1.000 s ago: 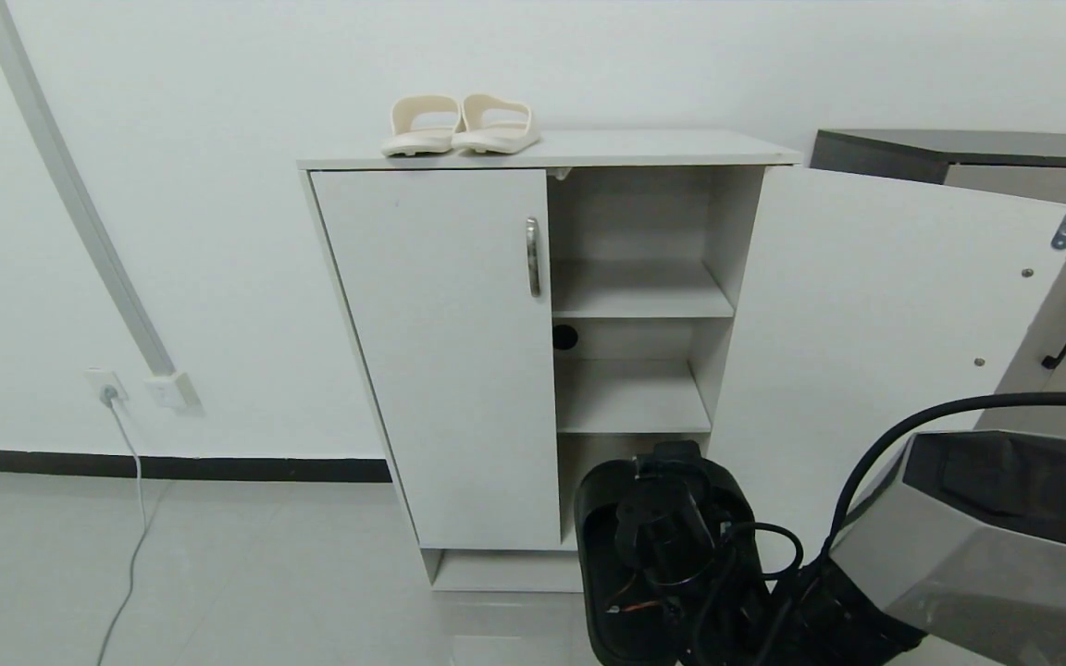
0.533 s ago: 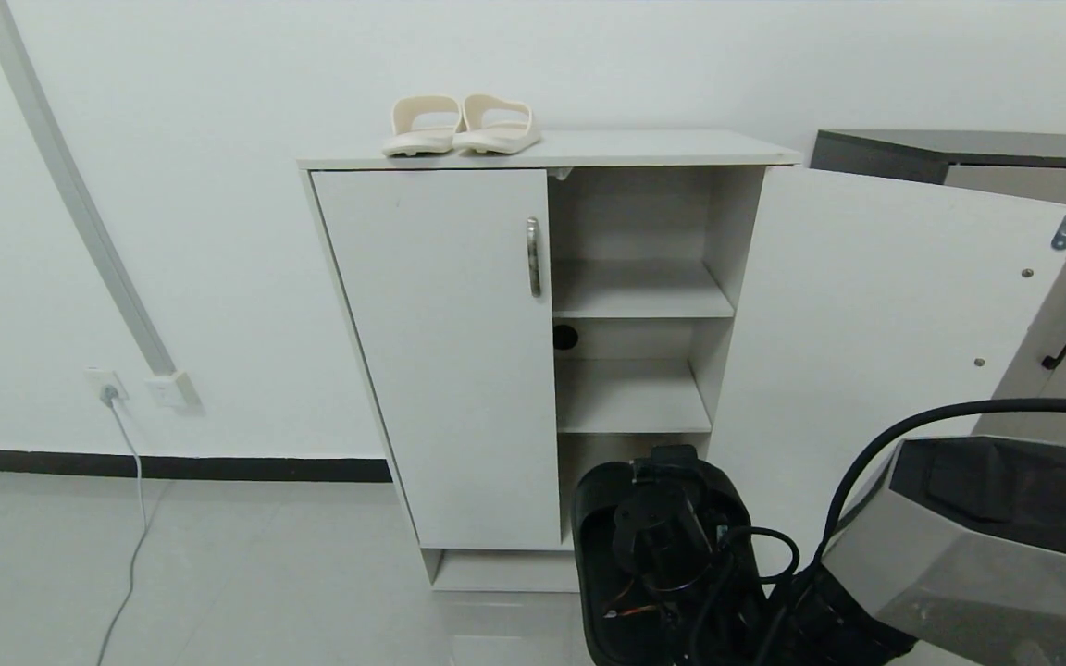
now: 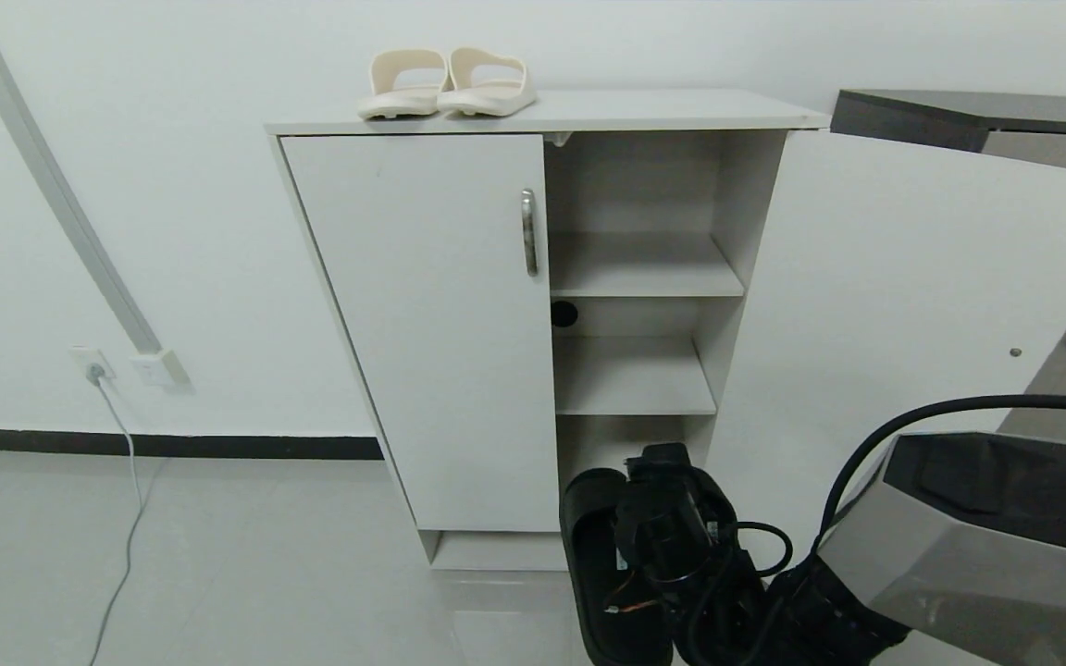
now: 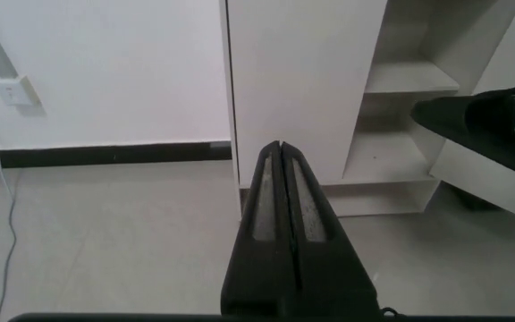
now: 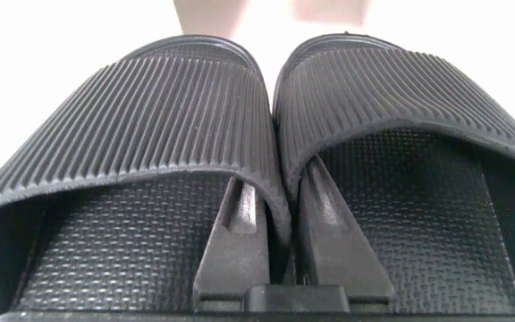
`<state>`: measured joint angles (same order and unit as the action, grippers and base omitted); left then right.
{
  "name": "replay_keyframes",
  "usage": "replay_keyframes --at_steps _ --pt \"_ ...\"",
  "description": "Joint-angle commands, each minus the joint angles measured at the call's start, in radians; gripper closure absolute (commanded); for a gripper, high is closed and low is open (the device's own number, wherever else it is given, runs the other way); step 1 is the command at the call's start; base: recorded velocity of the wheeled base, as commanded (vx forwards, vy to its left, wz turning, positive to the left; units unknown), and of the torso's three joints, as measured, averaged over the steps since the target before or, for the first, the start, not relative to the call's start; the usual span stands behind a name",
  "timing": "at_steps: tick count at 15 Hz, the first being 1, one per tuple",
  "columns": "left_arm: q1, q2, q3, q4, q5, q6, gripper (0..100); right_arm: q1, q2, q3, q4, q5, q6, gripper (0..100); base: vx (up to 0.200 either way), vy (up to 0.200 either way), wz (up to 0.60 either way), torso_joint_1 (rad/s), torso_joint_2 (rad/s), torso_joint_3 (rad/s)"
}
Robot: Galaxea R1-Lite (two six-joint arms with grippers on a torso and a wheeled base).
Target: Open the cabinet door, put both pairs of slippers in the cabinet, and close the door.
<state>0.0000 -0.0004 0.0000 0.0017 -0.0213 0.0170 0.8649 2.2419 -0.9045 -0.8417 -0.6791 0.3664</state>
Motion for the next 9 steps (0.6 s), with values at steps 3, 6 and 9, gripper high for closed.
replay_keyframes --at_steps 3,6,9 --pt "0.000 0.002 0.000 0.000 0.000 0.000 100 -0.043 0.064 -0.099 -0.002 0.020 -0.029 100 0.000 0.000 0.00 0.004 0.01 -0.190" --pt "0.000 0.002 0.000 0.000 0.000 0.000 100 -0.049 0.093 -0.134 0.000 0.020 -0.032 100 0.000 0.000 0.00 -0.001 0.01 -0.206" --pt "0.000 0.000 0.000 0.000 0.000 0.000 100 -0.061 0.111 -0.140 -0.028 0.009 -0.057 100 0.000 0.000 0.00 0.005 0.00 -0.203"
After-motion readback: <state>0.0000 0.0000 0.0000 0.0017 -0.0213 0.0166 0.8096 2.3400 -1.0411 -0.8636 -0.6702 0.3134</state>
